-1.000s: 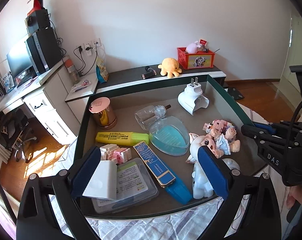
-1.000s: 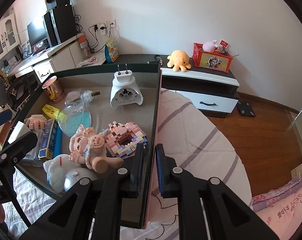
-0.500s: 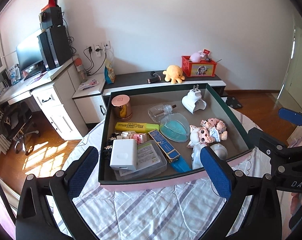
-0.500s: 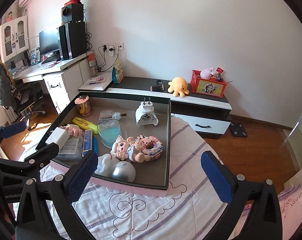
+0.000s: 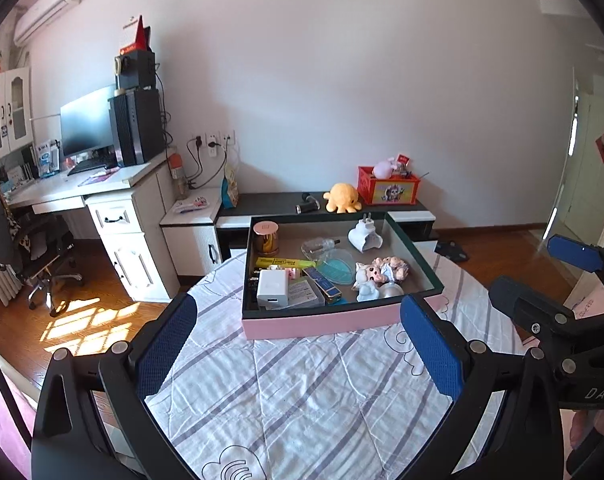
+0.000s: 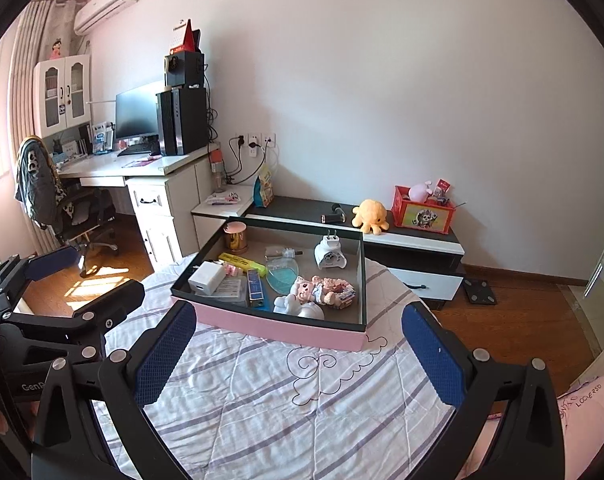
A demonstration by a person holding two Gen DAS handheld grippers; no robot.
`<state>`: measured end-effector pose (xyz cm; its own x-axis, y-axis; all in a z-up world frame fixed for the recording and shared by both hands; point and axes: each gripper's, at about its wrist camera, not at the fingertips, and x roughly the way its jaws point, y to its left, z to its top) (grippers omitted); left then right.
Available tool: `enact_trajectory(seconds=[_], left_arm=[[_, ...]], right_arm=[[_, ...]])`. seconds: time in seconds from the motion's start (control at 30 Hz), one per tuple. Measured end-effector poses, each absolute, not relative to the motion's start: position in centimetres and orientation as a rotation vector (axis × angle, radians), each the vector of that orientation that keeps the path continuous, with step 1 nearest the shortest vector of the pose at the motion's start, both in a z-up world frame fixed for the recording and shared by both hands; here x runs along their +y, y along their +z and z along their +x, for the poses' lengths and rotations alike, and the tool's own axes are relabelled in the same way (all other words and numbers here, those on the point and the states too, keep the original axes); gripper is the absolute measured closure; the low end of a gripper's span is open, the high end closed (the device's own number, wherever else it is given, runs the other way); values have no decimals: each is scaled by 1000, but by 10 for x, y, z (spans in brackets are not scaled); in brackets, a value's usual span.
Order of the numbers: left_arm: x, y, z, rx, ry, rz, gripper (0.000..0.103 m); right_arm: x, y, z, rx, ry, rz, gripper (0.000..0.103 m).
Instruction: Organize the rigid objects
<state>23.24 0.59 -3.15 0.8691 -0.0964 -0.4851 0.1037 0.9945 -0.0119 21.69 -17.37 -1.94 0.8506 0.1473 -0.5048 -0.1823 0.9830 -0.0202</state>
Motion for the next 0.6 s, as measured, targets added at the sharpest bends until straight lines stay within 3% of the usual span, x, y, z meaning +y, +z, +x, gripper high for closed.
enact_trajectory(seconds=[0.6], left_arm=[[7,21,68,257,-4,8,0]], right_arm=[[-173,21,58,302,163,-3,0]])
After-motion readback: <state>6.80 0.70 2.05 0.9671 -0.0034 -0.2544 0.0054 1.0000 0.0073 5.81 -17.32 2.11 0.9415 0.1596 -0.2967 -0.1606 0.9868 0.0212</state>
